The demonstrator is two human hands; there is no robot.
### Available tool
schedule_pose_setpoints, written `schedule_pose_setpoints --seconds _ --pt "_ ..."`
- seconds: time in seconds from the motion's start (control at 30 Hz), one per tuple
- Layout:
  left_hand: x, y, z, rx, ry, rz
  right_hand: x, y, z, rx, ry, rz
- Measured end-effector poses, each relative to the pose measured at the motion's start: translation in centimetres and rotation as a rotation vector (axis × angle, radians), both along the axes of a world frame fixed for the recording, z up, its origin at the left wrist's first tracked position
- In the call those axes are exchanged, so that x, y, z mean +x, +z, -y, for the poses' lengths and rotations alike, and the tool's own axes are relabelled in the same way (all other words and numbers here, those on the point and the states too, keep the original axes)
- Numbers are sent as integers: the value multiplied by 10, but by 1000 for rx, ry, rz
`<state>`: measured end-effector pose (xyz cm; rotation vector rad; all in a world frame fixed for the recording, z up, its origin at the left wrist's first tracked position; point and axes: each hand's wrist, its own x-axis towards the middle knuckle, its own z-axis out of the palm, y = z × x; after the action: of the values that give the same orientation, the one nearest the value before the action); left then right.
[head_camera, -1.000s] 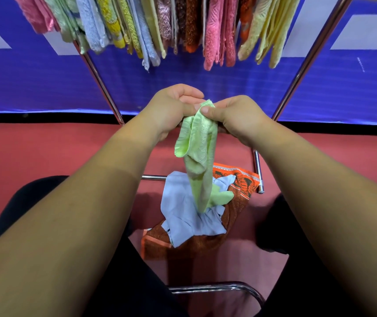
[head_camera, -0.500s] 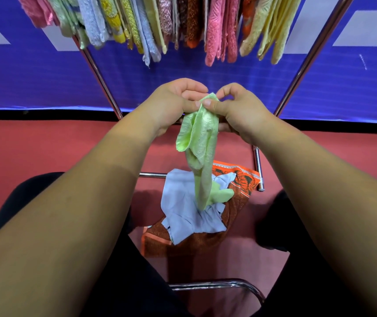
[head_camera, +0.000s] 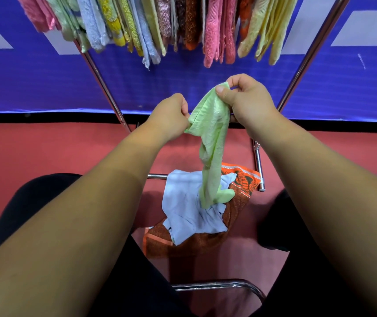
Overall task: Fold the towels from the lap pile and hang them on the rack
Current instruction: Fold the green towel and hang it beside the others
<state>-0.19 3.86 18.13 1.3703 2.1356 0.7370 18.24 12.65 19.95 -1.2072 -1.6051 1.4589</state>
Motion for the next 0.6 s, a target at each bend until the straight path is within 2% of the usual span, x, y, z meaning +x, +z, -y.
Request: schedule_pose_setpoints --seconds 0.17,0.3,0.4,0.53,0.6 --pt "3 3 -2 119 -24 84 2 3 2 -33 48 -38" --pt "0 -1 0 149 -4 -46 4 4 -2 -23 2 -33" --pt "1 0 -1 71 -32 -122 5 1 -4 -11 -38 -18" --pt "1 6 1 -145 -222 -343 5 0 -7 -2 -93 -17" --pt "0 7 3 -199 -228 -395 8 2 -10 -23 -126 -29"
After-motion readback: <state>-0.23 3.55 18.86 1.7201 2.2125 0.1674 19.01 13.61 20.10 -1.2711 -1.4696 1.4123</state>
